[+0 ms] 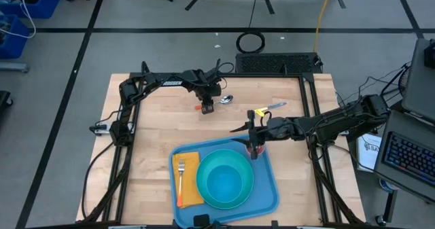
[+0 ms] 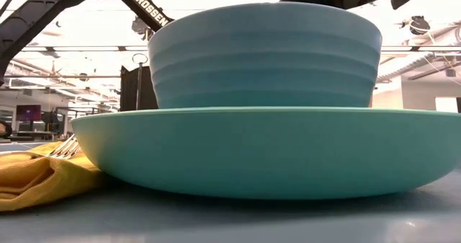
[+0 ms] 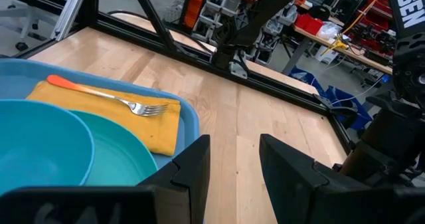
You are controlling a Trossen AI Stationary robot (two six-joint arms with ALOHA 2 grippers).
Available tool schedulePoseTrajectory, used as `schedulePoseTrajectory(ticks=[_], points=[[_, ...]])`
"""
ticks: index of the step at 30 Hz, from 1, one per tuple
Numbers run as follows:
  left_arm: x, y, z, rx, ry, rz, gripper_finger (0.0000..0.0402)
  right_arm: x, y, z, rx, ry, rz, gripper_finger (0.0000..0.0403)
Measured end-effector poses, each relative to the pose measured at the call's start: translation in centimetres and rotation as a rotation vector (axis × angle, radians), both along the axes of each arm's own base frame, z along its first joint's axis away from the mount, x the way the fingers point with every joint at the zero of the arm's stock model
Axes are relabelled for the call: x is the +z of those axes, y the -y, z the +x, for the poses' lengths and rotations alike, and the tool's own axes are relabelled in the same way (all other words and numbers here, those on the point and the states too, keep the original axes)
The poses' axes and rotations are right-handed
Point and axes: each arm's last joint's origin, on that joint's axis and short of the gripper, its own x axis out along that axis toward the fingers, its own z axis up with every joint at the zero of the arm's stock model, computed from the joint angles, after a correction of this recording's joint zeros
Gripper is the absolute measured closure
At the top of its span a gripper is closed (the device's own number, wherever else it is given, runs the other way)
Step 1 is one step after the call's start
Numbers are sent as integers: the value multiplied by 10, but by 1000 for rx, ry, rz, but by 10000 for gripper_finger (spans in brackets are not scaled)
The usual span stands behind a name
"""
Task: Set up tray
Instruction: Put the spoon on top of the napkin to the right of the fork
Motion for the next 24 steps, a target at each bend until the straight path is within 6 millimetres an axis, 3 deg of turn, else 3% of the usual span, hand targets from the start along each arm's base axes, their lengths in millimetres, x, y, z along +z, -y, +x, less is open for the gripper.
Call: schedulePoseTrajectory(ticks=[10,14,19,24], points=[[3,0,-1,31,24,-47,266,2,-2,0,75,19,22,280],[13,1,1,67,23,60,266,2,-2,0,74,18,26,280],[18,3,6,253,51,88,266,2,-2,0,74,18,26,280],[19,13,10,208,48,105,266,2,-2,0,73,18,27,280]])
